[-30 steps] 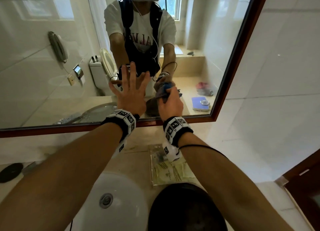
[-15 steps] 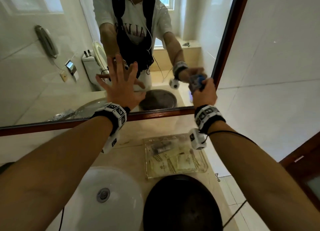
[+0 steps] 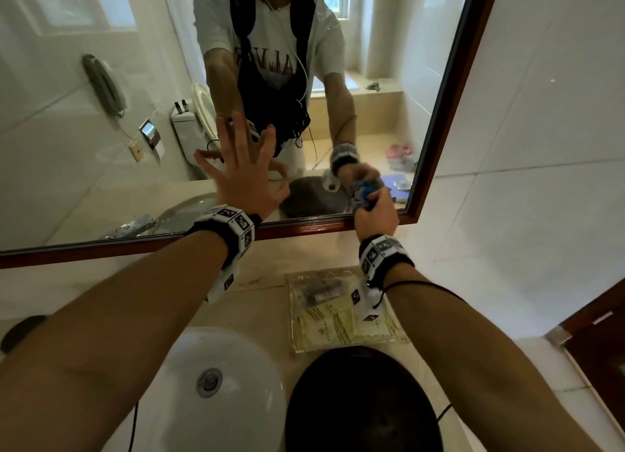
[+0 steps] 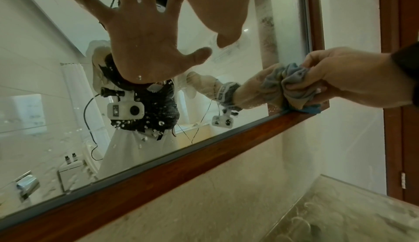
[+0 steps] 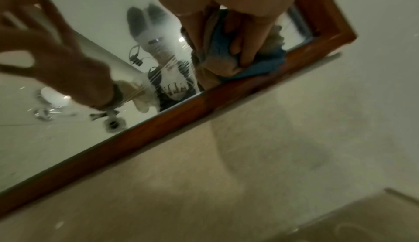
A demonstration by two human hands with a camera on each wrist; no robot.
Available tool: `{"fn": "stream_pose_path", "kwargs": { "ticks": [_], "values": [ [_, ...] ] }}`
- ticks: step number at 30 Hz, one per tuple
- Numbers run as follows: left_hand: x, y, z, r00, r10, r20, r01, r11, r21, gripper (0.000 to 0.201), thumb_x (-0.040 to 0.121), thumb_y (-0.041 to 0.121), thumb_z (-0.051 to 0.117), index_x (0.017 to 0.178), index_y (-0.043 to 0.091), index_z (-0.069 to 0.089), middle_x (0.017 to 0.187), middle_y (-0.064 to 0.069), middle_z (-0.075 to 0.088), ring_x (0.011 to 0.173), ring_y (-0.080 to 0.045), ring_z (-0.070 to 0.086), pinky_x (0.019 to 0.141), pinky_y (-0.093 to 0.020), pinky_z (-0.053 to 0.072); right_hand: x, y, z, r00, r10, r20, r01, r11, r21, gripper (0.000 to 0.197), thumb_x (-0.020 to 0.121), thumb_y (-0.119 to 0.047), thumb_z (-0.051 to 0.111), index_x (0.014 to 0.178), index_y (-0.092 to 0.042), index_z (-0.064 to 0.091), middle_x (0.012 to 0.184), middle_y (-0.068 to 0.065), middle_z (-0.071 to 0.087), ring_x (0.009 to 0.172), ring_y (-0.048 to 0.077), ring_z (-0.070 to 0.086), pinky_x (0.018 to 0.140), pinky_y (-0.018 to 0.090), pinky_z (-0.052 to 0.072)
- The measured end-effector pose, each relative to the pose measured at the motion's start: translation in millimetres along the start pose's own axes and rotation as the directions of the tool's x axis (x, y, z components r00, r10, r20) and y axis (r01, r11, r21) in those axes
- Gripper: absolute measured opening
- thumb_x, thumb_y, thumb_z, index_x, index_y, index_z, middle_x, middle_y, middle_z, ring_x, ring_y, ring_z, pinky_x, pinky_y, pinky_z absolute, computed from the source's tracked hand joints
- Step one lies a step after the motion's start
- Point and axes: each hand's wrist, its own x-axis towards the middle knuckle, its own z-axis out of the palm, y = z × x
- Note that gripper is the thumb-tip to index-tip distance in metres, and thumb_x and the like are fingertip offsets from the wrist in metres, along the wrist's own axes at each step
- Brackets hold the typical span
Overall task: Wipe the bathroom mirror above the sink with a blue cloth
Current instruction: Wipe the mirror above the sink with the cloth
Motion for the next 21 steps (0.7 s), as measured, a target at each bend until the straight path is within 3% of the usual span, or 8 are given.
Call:
{"fn": "stream_pose_path", "kwargs": {
  "ticks": [7, 12, 16, 21],
  "values": [
    [-1, 1, 3, 0.999, -0.002, -0.035, 0.003, 1.000, 0.022, 0.101, 0.072, 0.076, 0.048, 0.152, 0.035, 0.001, 0.158, -0.020, -0.004, 0.143, -0.043, -0.005, 0.098, -0.079, 0.011, -32, -25, 51, 0.981, -0.132, 0.140, 0.149, 0.982, -0.113, 0.019, 0.083, -0.015, 0.060, 0.099, -0.015, 0.050, 0.105, 0.008, 0.060, 0.095, 0.031, 0.060, 0.075, 0.033, 0.043],
    [0, -1, 6, 0.999, 0.008, -0.052, -0.006, 0.999, 0.038, 0.096, 0.077, 0.077, 0.044, 0.153, 0.034, 0.003, 0.158, -0.022, 0.000, 0.143, -0.044, -0.001, 0.098, -0.080, 0.010, -49, -40, 78, 0.926, -0.286, 0.248, 0.330, 0.930, -0.159, 0.019, 0.085, -0.018, 0.058, 0.103, -0.015, 0.053, 0.108, 0.008, 0.058, 0.096, 0.030, 0.058, 0.069, 0.035, 0.042],
    [-1, -2, 9, 0.998, 0.009, -0.065, -0.005, 0.997, 0.071, 0.096, 0.077, 0.074, 0.045, 0.153, 0.033, 0.003, 0.158, -0.022, -0.001, 0.144, -0.044, -0.003, 0.098, -0.079, 0.011, -37, -33, 67, 0.908, -0.318, 0.274, 0.372, 0.911, -0.177, 0.019, 0.085, -0.020, 0.058, 0.102, -0.016, 0.052, 0.108, 0.006, 0.060, 0.093, 0.031, 0.059, 0.066, 0.032, 0.038],
    [-1, -4, 6, 0.999, 0.018, -0.045, -0.015, 0.998, 0.063, 0.094, 0.078, 0.072, 0.045, 0.152, 0.035, 0.002, 0.158, -0.021, -0.004, 0.143, -0.045, -0.003, 0.098, -0.080, 0.013, -23, -17, 40, 0.950, -0.247, 0.192, 0.275, 0.952, -0.135, 0.014, 0.084, -0.018, 0.058, 0.096, -0.016, 0.051, 0.095, 0.006, 0.060, 0.085, 0.031, 0.059, 0.066, 0.032, 0.042]
  ]
}}
